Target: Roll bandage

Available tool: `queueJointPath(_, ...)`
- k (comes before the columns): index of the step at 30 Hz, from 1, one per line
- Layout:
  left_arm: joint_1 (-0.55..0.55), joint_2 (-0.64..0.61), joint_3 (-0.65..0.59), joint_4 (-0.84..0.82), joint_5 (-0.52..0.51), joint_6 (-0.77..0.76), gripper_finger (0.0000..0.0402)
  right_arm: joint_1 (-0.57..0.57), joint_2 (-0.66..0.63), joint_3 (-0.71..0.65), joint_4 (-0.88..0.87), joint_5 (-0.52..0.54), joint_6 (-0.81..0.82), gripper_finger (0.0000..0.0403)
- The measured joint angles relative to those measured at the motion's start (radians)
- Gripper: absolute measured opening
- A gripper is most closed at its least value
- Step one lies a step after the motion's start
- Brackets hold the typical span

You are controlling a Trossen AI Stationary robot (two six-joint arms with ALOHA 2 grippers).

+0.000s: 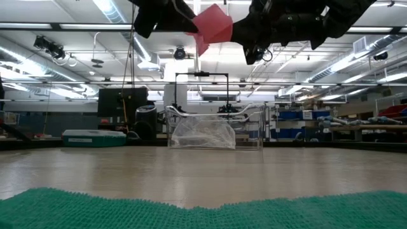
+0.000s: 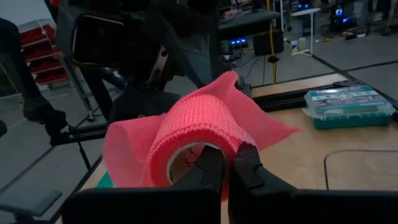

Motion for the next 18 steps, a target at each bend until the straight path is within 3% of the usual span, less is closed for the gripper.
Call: queueJointPath(18,-0.049,-0.001,0.000,0.010,-0.144,0.075,0.0203,-0.006,-0.088,0.000,-0.105,0.009,-0.027,0.0000)
